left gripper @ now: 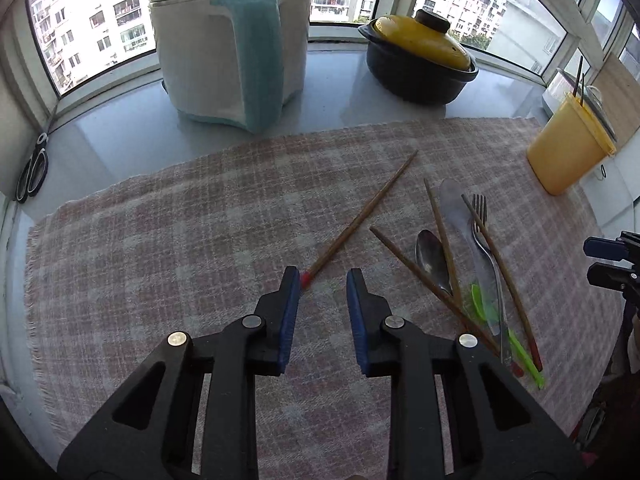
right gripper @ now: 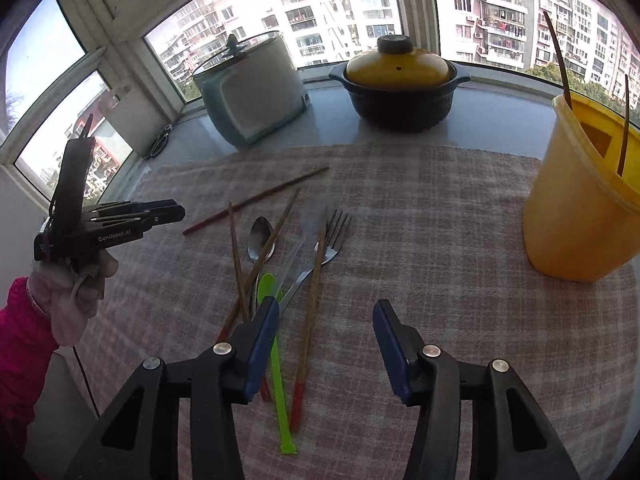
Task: Organize utensils
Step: 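Move the left tool back to the utensil pile while the right tool follows, then close the left tool on another chopstick while the right tool grasps one too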
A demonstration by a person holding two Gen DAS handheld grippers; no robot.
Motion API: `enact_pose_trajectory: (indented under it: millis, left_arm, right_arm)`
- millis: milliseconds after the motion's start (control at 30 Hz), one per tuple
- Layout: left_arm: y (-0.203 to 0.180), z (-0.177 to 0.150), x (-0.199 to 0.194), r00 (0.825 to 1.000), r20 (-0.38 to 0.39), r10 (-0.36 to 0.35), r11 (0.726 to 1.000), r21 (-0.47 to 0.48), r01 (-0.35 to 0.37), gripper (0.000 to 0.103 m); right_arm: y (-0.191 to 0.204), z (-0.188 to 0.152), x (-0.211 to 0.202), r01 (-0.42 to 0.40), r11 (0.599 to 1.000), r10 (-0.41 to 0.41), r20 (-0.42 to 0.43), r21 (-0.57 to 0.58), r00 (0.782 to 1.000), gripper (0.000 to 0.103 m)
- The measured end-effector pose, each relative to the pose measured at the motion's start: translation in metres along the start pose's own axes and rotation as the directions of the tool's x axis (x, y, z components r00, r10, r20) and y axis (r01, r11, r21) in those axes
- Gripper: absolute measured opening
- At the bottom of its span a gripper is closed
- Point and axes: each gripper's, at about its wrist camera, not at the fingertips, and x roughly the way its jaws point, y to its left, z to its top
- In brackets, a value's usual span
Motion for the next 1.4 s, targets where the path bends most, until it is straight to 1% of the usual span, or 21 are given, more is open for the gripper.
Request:
enact_pose_trajectory:
  millis: [33, 100, 167, 300, 433, 733, 767, 900, 1100, 1267, 1333, 1400]
  left_arm:
    - [0.0, 0.002, 0.006, 1.0, -0.01, 0.002, 1.0, 0.01, -0.002, 0.024]
    - [-0.002, 0.006, 0.016, 1.0, -0.028, -0.001, 0.999, 0.032, 0.002, 0.024]
    - [-0.005, 0.01, 0.026, 0.999, -0.045, -0.007, 0.998, 0.06, 0.01, 0.024]
    - [-0.011, 0.019, 0.042, 0.997, -0.073, 0.007, 0.994, 0.11, 0.001, 0.024]
    - [-0.015, 0.025, 0.052, 0.996, -0.086, 0.003, 0.991, 0.135, 0.009, 0.024]
    - [-0.03, 0.032, 0.065, 0.994, -0.106, 0.009, 0.982, 0.188, 0.012, 0.024]
    - [-0.032, 0.033, 0.066, 0.994, -0.107, 0.012, 0.98, 0.198, 0.01, 0.024]
    - [-0.042, 0.04, 0.074, 0.994, -0.111, 0.021, 0.973, 0.23, 0.005, 0.024]
    - [-0.05, 0.047, 0.08, 0.993, -0.112, 0.024, 0.967, 0.255, 0.005, 0.024]
    - [-0.05, 0.049, 0.083, 0.993, -0.116, 0.011, 0.968, 0.249, 0.018, 0.024]
    - [-0.048, 0.049, 0.083, 0.993, -0.115, 0.009, 0.97, 0.243, 0.019, 0.021]
    - [-0.04, 0.046, 0.077, 0.993, -0.116, 0.008, 0.971, 0.237, 0.02, 0.015]
  right_arm:
    - [0.001, 0.0, 0.002, -0.002, 1.0, 0.002, -0.008, -0.002, 1.0, 0.049]
    - [0.004, 0.0, 0.007, -0.002, 1.0, 0.002, -0.028, -0.006, 1.0, 0.043]
    - [0.006, 0.001, 0.013, -0.003, 1.0, 0.002, -0.045, -0.009, 0.999, 0.041]
    - [0.008, 0.004, 0.022, 0.001, 1.0, -0.002, -0.07, -0.01, 0.998, 0.037]
    - [0.011, 0.005, 0.03, -0.002, 1.0, 0.001, -0.096, -0.019, 0.995, 0.036]
    - [0.015, 0.006, 0.056, -0.007, 0.999, 0.001, -0.153, -0.041, 0.988, 0.029]
    - [0.014, 0.006, 0.059, -0.024, 0.999, 0.019, -0.129, -0.039, 0.991, 0.028]
    - [0.011, 0.005, 0.069, -0.022, 0.999, 0.017, -0.145, -0.032, 0.989, 0.027]
    - [0.009, 0.006, 0.079, -0.018, 0.999, 0.012, -0.165, -0.032, 0.986, 0.025]
    - [0.011, 0.01, 0.085, -0.022, 0.999, 0.016, -0.18, -0.033, 0.983, 0.024]
    - [0.011, 0.01, 0.088, -0.027, 0.999, 0.021, -0.186, -0.03, 0.982, 0.024]
    - [0.011, 0.011, 0.091, -0.027, 0.999, 0.021, -0.193, -0.032, 0.981, 0.023]
